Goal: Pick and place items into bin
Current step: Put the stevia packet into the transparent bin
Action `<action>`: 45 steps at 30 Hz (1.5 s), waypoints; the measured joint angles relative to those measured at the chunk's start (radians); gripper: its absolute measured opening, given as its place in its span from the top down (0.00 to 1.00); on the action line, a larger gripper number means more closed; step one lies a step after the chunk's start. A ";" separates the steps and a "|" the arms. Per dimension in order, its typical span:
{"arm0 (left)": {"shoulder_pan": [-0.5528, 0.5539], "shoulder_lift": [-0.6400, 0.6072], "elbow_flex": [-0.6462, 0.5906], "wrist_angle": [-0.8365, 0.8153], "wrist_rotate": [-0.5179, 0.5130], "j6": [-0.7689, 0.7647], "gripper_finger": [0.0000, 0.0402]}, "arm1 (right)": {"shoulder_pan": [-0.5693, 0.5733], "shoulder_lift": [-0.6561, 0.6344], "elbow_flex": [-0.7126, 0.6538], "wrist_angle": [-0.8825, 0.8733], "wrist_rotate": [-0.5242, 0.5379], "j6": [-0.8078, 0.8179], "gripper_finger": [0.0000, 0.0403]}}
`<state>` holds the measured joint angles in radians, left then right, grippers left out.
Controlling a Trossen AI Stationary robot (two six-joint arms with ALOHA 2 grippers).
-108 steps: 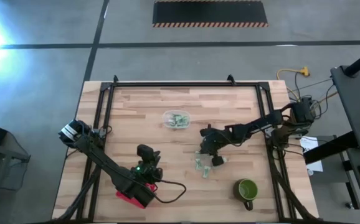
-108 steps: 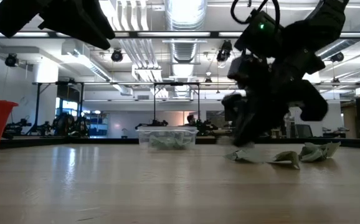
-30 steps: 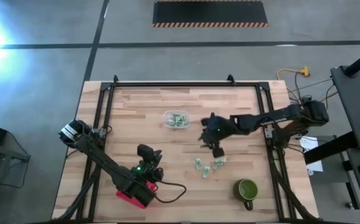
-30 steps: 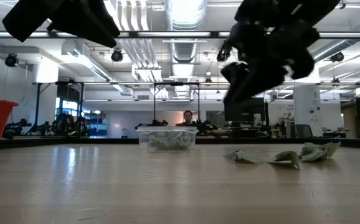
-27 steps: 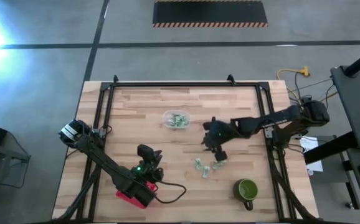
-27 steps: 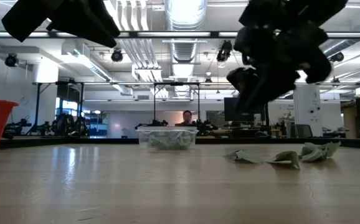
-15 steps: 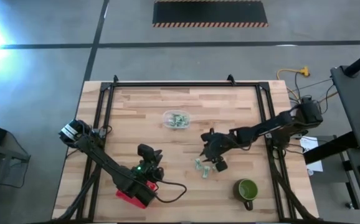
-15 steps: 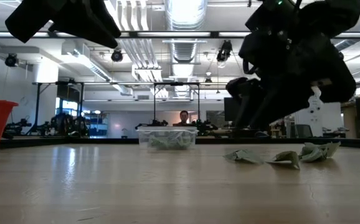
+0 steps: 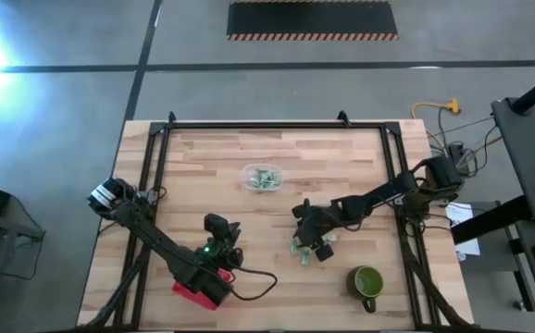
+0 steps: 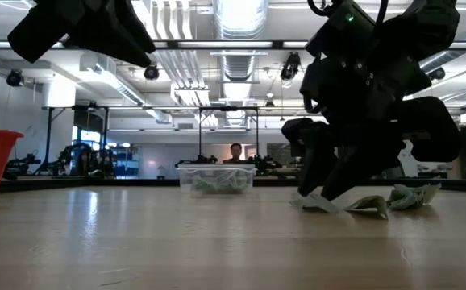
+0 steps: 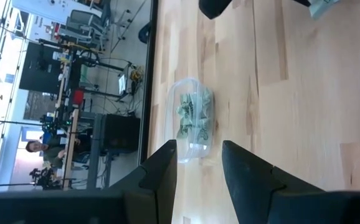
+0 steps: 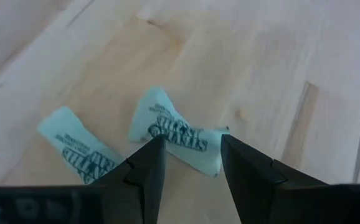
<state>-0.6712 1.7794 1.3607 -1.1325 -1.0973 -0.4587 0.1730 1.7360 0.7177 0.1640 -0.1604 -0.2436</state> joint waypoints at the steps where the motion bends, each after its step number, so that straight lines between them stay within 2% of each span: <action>1: 0.000 0.000 -0.002 0.001 0.000 0.000 0.72 | 0.000 -0.003 0.000 -0.001 0.000 0.000 0.64; 13: 0.002 0.000 -0.021 0.006 -0.002 0.010 0.72 | 0.013 0.009 -0.001 0.043 -0.048 -0.003 0.63; 18: 0.003 -0.011 -0.081 0.006 -0.003 0.021 0.72 | 0.038 0.009 -0.001 0.057 -0.050 -0.024 0.63; 22: 0.004 -0.088 -0.163 0.081 -0.059 0.025 0.72 | 0.041 0.009 -0.001 0.062 -0.051 -0.025 0.63; 25: 0.003 -0.198 -0.252 0.184 -0.063 0.053 0.72 | 0.041 0.009 -0.001 0.068 -0.050 -0.026 0.63; 27: 0.002 -0.282 -0.328 0.310 -0.063 0.115 0.72 | 0.041 0.009 -0.001 0.076 -0.051 -0.025 0.63; 33: 0.002 -0.529 -0.590 0.790 -0.029 0.434 0.72 | 0.043 0.015 -0.001 0.092 -0.083 -0.022 0.63; 37: 0.002 -0.665 -0.721 1.050 0.043 0.586 0.72 | 0.044 0.051 0.004 0.111 -0.086 -0.022 0.63; 40: 0.002 -0.740 -0.775 1.137 0.086 0.625 0.72 | 0.043 0.085 0.025 0.103 -0.086 -0.023 0.63; 45: 0.002 -0.797 -0.803 1.151 0.130 0.624 0.72 | 0.043 0.095 0.054 0.051 -0.077 -0.027 0.64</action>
<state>-0.6697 0.9821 0.5579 0.0185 -0.9671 0.1650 0.2165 1.8307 0.7713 0.2148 -0.2376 -0.2703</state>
